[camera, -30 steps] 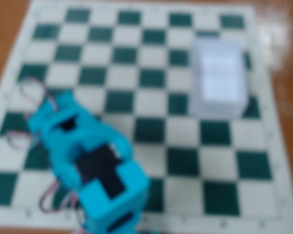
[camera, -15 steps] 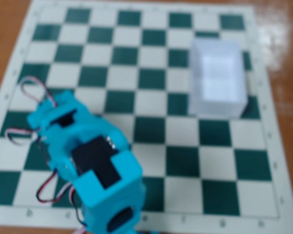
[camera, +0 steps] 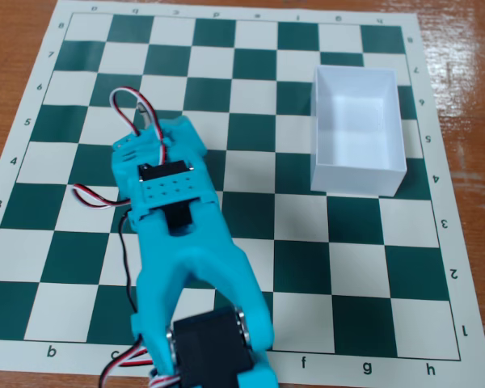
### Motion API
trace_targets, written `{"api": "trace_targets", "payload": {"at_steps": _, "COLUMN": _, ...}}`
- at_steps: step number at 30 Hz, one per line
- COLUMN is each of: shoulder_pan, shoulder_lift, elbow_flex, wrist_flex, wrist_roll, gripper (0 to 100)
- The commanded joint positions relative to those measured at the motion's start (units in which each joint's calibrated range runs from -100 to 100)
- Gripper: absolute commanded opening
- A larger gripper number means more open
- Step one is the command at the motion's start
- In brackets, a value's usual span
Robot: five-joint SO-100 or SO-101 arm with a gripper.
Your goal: Grab the toy horse and put it in the box.
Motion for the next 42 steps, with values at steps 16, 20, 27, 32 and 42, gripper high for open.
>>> {"api": "trace_targets", "payload": {"at_steps": 16, "shoulder_pan": 27.7, "shoulder_lift": 9.2, "elbow_flex": -18.5, "wrist_flex": -2.9, "wrist_roll": -6.2, "gripper": 0}}
{"api": "trace_targets", "payload": {"at_steps": 20, "shoulder_pan": 30.5, "shoulder_lift": 15.2, "elbow_flex": -22.1, "wrist_flex": -3.2, "wrist_roll": -6.7, "gripper": 0}}
{"api": "trace_targets", "payload": {"at_steps": 27, "shoulder_pan": 33.3, "shoulder_lift": 23.6, "elbow_flex": -28.0, "wrist_flex": -3.3, "wrist_roll": -7.5, "gripper": 0}}
{"api": "trace_targets", "payload": {"at_steps": 32, "shoulder_pan": 33.7, "shoulder_lift": 27.6, "elbow_flex": -31.7, "wrist_flex": -3.4, "wrist_roll": -7.7, "gripper": 3}}
{"api": "trace_targets", "payload": {"at_steps": 42, "shoulder_pan": 34.2, "shoulder_lift": 30.0, "elbow_flex": -34.0, "wrist_flex": -0.9, "wrist_roll": -7.8, "gripper": 27}}
